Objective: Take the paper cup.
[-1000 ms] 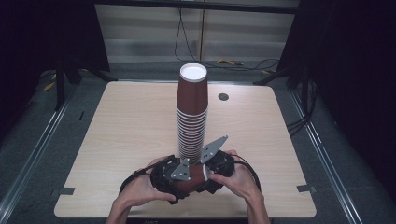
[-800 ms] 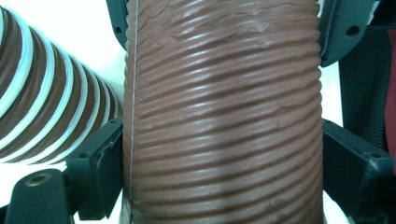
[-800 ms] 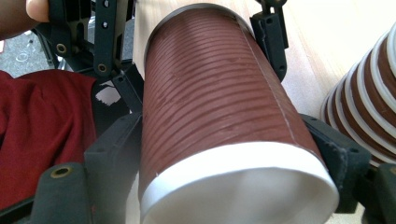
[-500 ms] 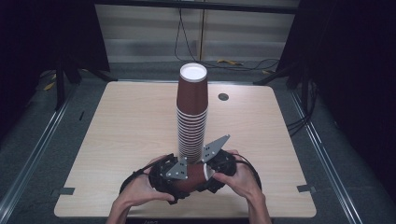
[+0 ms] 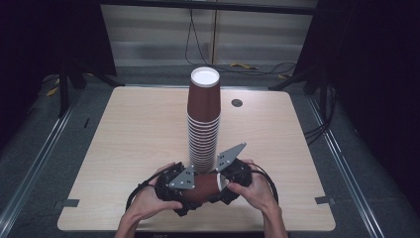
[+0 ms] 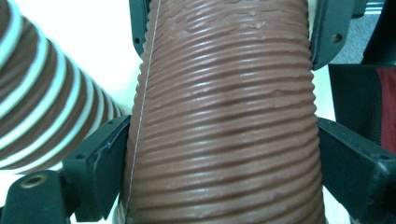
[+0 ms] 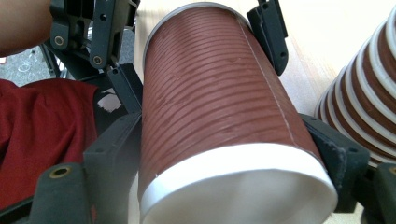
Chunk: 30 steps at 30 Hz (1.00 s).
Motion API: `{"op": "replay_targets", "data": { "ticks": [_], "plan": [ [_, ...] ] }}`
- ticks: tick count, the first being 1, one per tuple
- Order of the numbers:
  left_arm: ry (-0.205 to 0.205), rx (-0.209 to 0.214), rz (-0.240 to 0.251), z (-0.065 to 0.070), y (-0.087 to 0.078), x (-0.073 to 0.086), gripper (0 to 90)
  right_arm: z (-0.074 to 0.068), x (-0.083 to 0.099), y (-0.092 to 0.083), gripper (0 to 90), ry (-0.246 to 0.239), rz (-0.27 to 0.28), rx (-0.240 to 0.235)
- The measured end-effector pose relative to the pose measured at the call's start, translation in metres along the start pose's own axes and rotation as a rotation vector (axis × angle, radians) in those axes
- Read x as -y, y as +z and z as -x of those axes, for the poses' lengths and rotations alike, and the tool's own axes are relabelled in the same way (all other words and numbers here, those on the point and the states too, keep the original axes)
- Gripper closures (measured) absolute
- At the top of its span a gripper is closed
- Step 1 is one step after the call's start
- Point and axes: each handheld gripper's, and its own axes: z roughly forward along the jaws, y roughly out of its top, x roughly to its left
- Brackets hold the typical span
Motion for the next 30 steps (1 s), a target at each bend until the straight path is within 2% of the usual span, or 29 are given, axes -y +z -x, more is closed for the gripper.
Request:
{"op": "replay_targets", "data": {
  "ticks": [2,9,12,14,17,19,23,25,29,30],
  "plan": [
    [-0.005,-0.005,0.023,0.001,-0.001,0.0,11.3,0.0,0.0,-0.001,20.7,0.0,0.003,0.007],
    [0.005,-0.013,0.038,0.0,-0.005,0.001,11.4,0.001,0.0,-0.002,20.7,0.001,0.019,0.006],
    [-0.007,-0.011,0.057,0.0,-0.007,0.002,11.4,0.001,0.0,-0.001,20.7,0.002,0.022,0.004],
    [-0.018,-0.01,0.085,0.0,-0.009,0.003,11.6,0.0,0.0,-0.001,20.7,0.003,0.013,0.009],
    [-0.023,-0.013,0.166,-0.001,-0.017,0.004,17.8,0.0,0.001,0.001,20.6,0.01,-0.014,0.025],
    [-0.028,-0.022,0.177,-0.002,-0.021,0.005,14.8,0.001,0.003,0.0,20.6,0.004,0.024,0.013],
    [-0.046,-0.049,0.221,-0.002,-0.027,0.009,15.8,0.001,0.005,-0.003,20.6,0.016,0.017,0.032],
    [-0.068,-0.046,0.26,-0.002,-0.029,0.012,15.8,0.002,0.007,-0.004,20.5,0.022,0.027,0.035],
    [-0.087,-0.073,0.279,-0.002,-0.031,0.015,15.8,0.004,0.013,-0.003,20.3,0.051,0.052,0.05],
    [-0.102,-0.077,0.301,-0.003,-0.032,0.017,15.8,0.005,0.015,-0.003,20.3,0.055,0.059,0.052]
  ]
}}
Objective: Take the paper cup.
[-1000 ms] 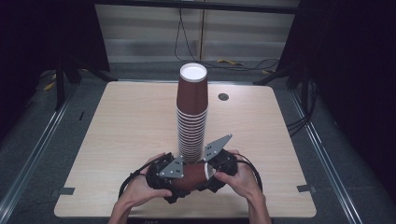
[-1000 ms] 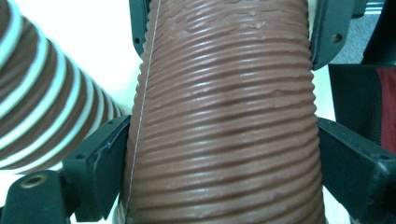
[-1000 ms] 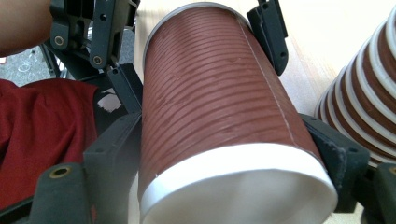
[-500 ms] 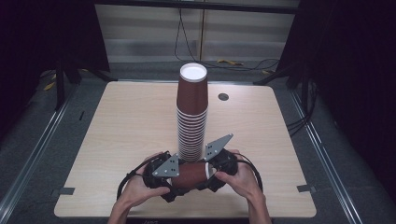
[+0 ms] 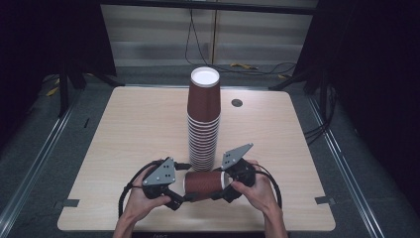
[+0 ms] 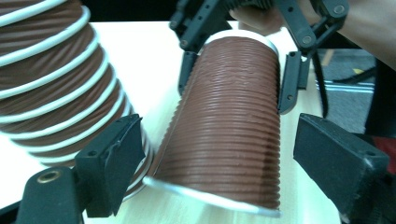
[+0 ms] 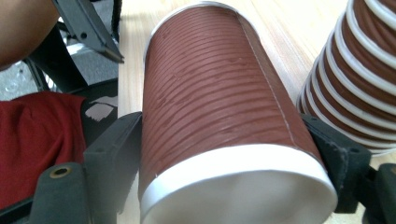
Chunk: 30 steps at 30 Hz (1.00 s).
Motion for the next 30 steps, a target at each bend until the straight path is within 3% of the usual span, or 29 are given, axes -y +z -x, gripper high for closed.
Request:
{"op": "replay_targets", "data": {
  "ticks": [3,11,20,23,26,30],
  "plan": [
    [-0.038,-0.014,0.062,0.001,-0.002,0.005,15.7,0.002,0.006,0.0,20.2,0.023,0.029,0.004],
    [-0.086,-0.079,0.127,0.004,-0.005,0.015,15.7,0.004,0.017,-0.002,20.2,0.045,0.099,0.008],
    [-0.108,-0.076,0.129,0.005,-0.005,0.022,15.6,0.006,0.029,0.001,20.2,0.051,0.19,-0.007],
    [-0.12,-0.08,0.143,0.005,-0.004,0.025,15.6,0.007,0.032,0.003,20.2,0.046,0.204,-0.015],
    [-0.146,-0.056,0.179,0.003,-0.005,0.028,15.6,0.008,0.035,0.002,20.2,0.048,0.228,-0.021],
    [-0.139,-0.061,0.162,0.002,-0.005,0.028,15.5,0.008,0.039,0.001,20.3,0.05,0.262,-0.031]
  ]
}}
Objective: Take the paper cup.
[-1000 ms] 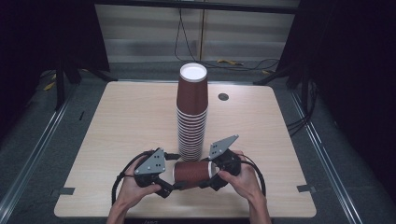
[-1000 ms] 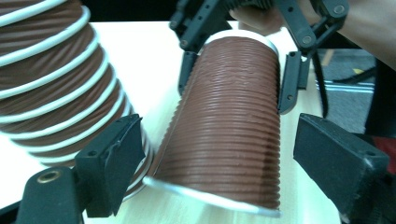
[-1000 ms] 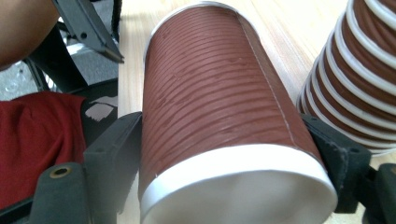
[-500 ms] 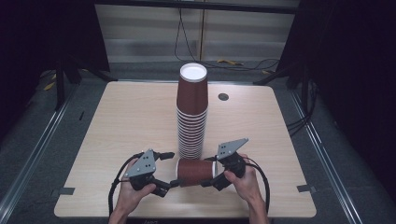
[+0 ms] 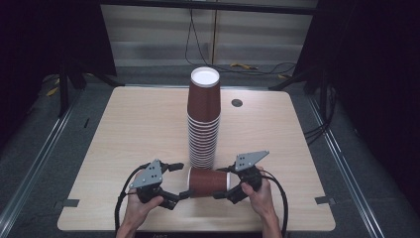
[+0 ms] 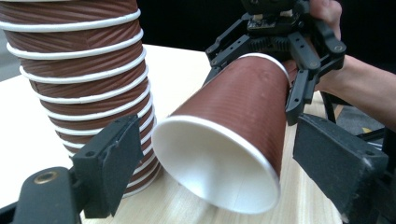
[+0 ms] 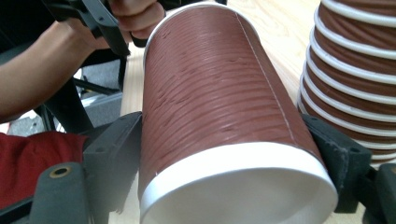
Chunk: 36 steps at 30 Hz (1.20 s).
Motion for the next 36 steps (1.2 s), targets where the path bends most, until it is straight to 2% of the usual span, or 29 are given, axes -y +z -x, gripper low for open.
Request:
{"op": "replay_targets", "data": {
  "ticks": [5,8,11,16,20,25,29,31,36],
  "plan": [
    [-0.006,0.004,-0.005,0.0,0.003,0.001,15.5,-0.001,0.002,-0.001,20.3,-0.006,0.028,-0.007],
    [-0.019,0.003,0.021,0.0,0.003,0.004,15.6,-0.001,0.002,-0.002,20.3,-0.011,0.044,-0.016],
    [-0.03,0.017,0.015,-0.002,0.002,0.008,15.4,-0.001,0.003,-0.003,20.5,-0.012,0.071,-0.025],
    [-0.028,0.031,0.012,-0.002,0.004,0.01,13.9,-0.001,0.003,-0.001,20.9,-0.013,0.085,-0.038],
    [-0.033,0.044,-0.005,-0.002,0.009,0.011,10.4,-0.001,0.002,0.001,21.0,-0.017,0.093,-0.047],
    [-0.041,0.04,-0.021,0.0,0.017,0.013,4.1,-0.002,0.001,-0.001,21.1,-0.021,0.111,-0.056],
    [-0.036,0.052,-0.012,0.002,0.023,0.012,2.4,-0.003,0.0,-0.002,21.1,-0.026,0.126,-0.067],
    [-0.023,0.055,-0.02,0.002,0.025,0.012,0.9,-0.004,-0.001,-0.002,21.1,-0.03,0.123,-0.07],
    [-0.036,0.073,-0.019,0.001,0.03,0.012,0.4,-0.004,-0.001,0.0,21.1,-0.033,0.111,-0.07]
  ]
}}
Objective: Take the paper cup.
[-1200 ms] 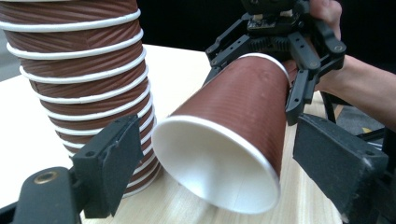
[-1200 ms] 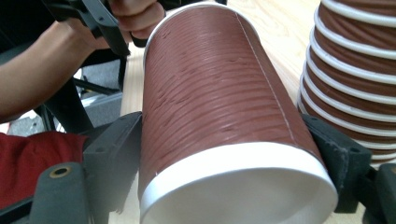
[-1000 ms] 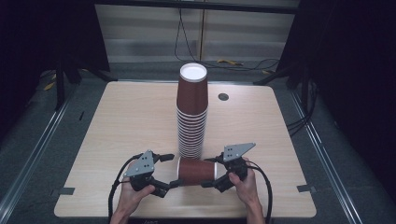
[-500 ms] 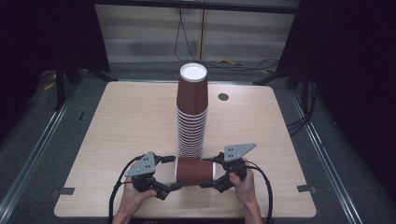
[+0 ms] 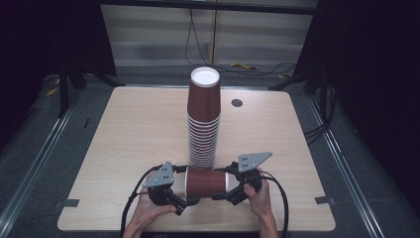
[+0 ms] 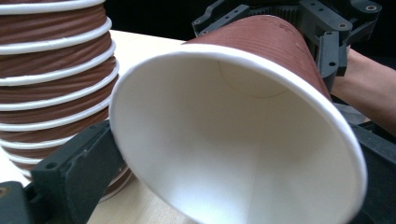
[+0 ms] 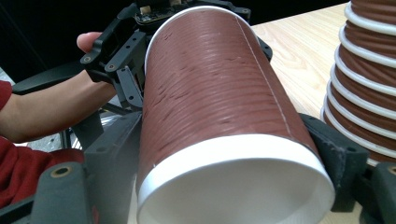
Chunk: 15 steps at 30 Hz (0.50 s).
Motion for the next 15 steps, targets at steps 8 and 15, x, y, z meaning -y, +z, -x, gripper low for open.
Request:
{"op": "replay_targets", "data": {
  "ticks": [8,15],
  "plan": [
    [0.009,0.004,-0.005,0.0003,0.0017,-0.0005,0.2,-0.0013,-0.0015,0.0022,21.1,-0.009,-0.01,0.0],
    [0.008,0.027,-0.004,-0.0008,0.0011,-0.0005,0.4,-0.0028,-0.0019,0.0039,21.1,-0.019,-0.009,-0.004]
  ]
}}
